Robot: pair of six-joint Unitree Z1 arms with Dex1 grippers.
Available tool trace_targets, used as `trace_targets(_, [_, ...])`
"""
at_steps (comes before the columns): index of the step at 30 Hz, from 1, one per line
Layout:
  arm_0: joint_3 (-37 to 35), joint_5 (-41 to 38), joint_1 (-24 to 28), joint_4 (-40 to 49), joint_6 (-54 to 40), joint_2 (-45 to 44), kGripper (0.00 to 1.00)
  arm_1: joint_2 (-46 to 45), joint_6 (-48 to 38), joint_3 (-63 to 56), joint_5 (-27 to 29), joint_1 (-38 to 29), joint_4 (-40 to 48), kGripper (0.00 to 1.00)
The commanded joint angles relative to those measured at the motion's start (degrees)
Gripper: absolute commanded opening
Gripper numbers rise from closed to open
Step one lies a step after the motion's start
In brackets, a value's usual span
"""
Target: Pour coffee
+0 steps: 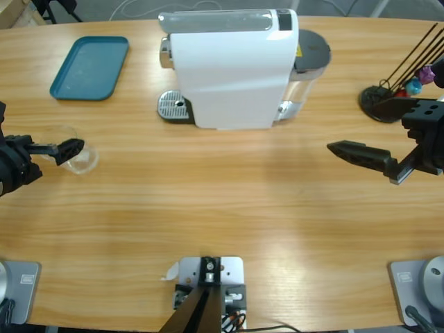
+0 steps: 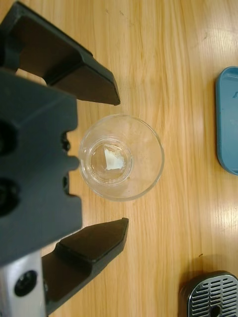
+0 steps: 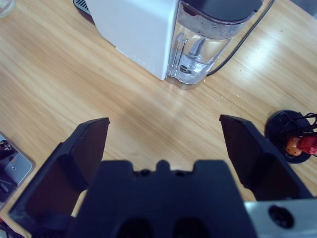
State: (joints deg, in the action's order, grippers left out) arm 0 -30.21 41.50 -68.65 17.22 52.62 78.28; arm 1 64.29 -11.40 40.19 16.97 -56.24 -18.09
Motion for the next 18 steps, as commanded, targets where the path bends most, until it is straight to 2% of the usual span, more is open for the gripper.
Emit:
trace_targets(1, [1.2,0.5,-0.5,-0.2,-0.1,1.2,1.0,2.1,-0.6,-2.0,1.0,-0.3,0.6,1.0])
trace_targets(11, [3.1,1.2,-0.5,-1.1,3.7,3.7,1.0,2.0,-0.6,-2.1,1.0,-0.3,0.4,1.0])
trace_targets(18, [6.4,2.5,-0.5,-8.0,3.9,5.4,1.0,2.2,-0.5,-1.7,0.8,-0.3,-0.3,1.0])
